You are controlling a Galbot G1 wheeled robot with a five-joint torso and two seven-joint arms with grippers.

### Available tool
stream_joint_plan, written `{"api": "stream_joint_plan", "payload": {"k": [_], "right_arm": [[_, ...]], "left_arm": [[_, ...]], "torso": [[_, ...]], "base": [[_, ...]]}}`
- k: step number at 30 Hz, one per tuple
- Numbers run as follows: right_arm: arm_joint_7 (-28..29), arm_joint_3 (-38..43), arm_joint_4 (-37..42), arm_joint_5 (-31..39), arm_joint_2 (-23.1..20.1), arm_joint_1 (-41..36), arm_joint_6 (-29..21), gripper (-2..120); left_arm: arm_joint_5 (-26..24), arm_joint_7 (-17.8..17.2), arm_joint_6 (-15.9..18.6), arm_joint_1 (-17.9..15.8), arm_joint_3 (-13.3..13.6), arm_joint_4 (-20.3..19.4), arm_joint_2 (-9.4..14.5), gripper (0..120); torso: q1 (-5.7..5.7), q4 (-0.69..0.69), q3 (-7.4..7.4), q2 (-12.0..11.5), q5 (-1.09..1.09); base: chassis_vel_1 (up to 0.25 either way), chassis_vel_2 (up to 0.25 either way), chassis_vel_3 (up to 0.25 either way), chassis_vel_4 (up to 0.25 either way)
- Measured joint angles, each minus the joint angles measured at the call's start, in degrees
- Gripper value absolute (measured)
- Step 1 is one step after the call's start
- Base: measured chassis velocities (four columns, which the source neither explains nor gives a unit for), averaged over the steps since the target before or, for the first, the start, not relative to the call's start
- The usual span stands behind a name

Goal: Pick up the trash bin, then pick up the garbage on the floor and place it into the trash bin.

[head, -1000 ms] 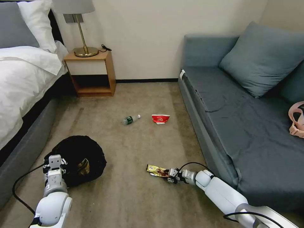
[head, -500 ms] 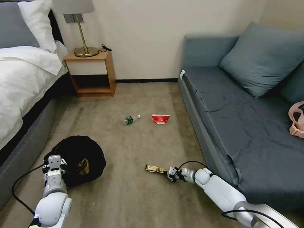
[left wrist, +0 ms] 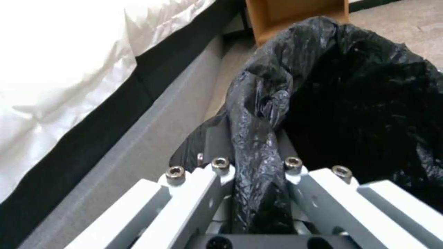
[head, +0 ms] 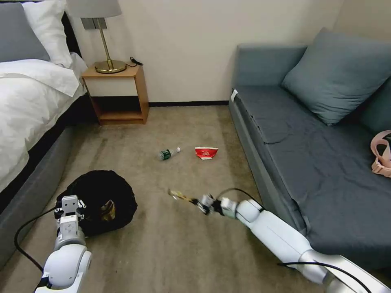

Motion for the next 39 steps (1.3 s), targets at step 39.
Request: {"api": "stream_joint_plan", "payload": {"k": [39], "right_arm": [[7.4,-14.3,-0.2,32.0,15.2,0.9,-3.5,7]], "left_arm": [[-1.1,4.0,-1.8,2.2,0.7,-6.1,-1.4,4]], "torso": [[0.0,-0.01,0.0,0.0,0.01]], "base": [[0.0,0.0,0.0,0.0]]}}
